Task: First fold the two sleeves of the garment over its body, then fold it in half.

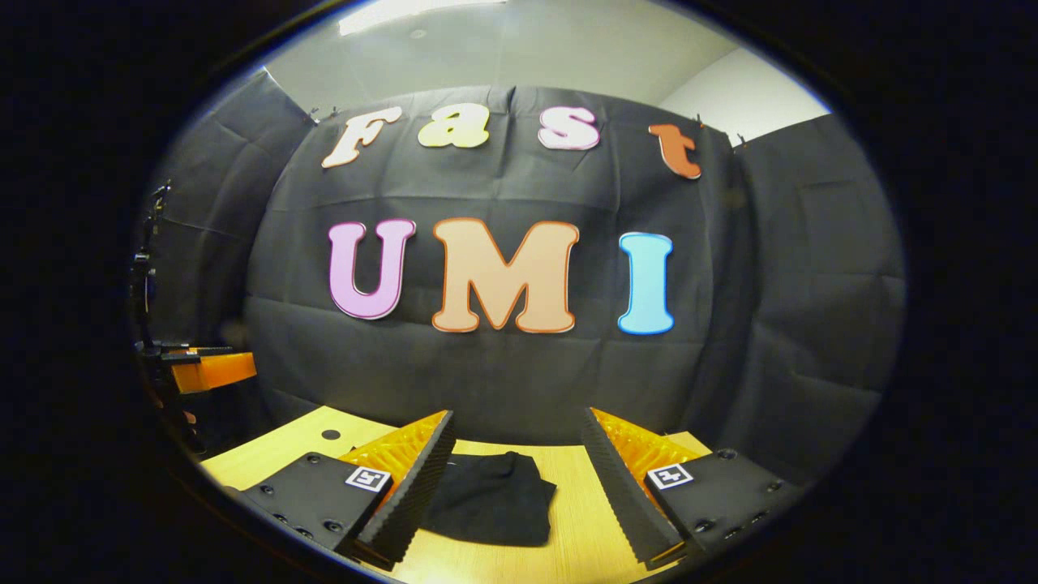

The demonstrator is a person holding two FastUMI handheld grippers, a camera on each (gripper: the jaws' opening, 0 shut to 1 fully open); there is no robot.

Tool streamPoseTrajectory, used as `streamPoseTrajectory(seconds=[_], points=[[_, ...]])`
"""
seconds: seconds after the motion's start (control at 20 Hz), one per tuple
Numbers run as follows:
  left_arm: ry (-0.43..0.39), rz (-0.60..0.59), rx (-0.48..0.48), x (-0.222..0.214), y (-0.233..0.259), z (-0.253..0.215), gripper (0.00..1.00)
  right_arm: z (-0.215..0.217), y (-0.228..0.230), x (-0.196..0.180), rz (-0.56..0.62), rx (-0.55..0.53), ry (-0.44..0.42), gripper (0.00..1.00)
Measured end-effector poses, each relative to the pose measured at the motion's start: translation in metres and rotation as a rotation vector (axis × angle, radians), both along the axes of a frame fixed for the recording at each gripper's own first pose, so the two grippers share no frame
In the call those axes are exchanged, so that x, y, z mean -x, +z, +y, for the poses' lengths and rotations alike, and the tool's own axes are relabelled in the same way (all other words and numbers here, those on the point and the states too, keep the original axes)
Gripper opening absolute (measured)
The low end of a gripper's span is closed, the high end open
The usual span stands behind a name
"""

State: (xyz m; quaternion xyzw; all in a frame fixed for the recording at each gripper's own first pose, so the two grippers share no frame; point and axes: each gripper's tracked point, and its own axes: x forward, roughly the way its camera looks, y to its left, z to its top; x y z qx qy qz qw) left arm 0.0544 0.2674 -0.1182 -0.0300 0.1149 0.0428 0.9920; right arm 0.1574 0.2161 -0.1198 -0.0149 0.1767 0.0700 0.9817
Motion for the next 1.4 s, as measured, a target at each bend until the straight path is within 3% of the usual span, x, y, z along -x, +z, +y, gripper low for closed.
streamPoseTrajectory(seconds=[0.15,0.3,0.55,0.95,1.4], points=[[0.062,-0.03,-0.029,0.054,0.023,-0.009,0.92,-0.018,0.02,0.049,-0.043,0.008,0.009,1.0],[0.121,-0.023,-0.067,0.103,0.036,-0.022,0.92,-0.029,0.024,0.101,-0.055,-0.049,0.029,1.0],[0.111,-0.015,-0.117,0.157,0.057,-0.059,0.92,-0.048,0.034,0.166,-0.054,-0.129,0.046,0.99],[0.069,-0.042,-0.123,0.185,0.079,-0.082,0.93,-0.059,0.036,0.215,-0.023,-0.169,-0.02,0.98],[0.035,-0.065,-0.111,0.183,0.091,-0.082,0.92,-0.063,0.048,0.222,-0.057,-0.166,-0.045,0.98]])
